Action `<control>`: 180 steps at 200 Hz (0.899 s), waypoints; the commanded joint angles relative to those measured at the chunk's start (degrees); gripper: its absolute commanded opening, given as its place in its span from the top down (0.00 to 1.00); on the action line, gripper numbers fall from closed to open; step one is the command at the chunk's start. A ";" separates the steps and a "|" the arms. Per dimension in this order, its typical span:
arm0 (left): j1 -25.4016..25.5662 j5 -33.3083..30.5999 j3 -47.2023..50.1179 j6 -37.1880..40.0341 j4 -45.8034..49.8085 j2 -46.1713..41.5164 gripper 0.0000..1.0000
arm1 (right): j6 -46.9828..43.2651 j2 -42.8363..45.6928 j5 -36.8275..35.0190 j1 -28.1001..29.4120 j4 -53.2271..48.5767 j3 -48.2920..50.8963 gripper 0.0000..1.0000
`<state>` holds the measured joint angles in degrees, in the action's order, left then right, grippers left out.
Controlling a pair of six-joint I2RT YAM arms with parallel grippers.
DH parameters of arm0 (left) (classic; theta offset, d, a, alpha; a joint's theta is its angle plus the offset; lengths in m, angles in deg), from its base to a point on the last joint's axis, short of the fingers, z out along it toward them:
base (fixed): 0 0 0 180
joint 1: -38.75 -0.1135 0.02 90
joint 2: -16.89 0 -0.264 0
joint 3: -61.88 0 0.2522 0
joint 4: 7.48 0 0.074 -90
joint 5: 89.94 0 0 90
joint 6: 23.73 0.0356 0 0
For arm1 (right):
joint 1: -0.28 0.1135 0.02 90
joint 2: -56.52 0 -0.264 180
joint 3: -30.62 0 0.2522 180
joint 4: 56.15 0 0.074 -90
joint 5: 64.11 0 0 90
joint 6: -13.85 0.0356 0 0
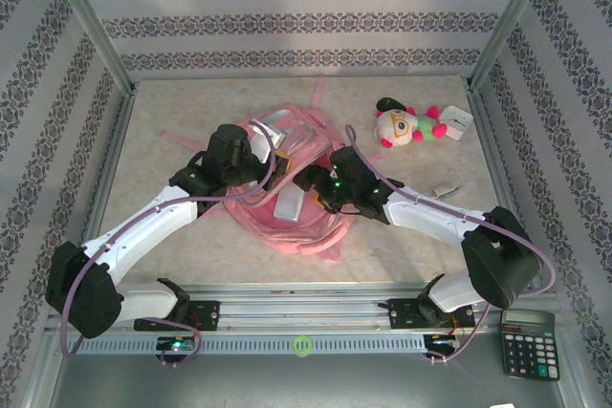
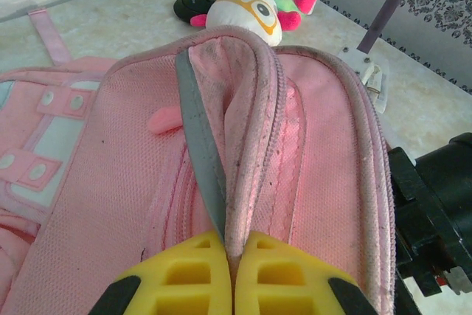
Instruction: Pack the student bag
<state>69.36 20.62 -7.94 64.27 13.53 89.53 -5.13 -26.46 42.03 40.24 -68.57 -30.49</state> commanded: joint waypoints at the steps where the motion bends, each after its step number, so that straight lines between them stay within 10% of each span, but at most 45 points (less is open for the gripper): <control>1: -0.60 1.63 -2.94 -0.59 -5.71 -2.01 1.00 | 2.28 1.11 -0.39 1.91 2.93 3.59 0.27; 101: -0.60 2.11 -2.39 -1.65 -5.82 -2.15 1.00 | 13.07 -10.32 -9.15 10.21 20.42 5.11 0.51; 180: -0.63 3.40 -1.50 -0.86 -5.24 -1.99 1.00 | 5.26 -11.62 -12.98 3.36 23.89 2.02 0.51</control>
<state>69.36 21.05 -7.96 62.94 13.53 89.53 3.79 -39.11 31.43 46.16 -46.47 -27.72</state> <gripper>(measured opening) 0.047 0.458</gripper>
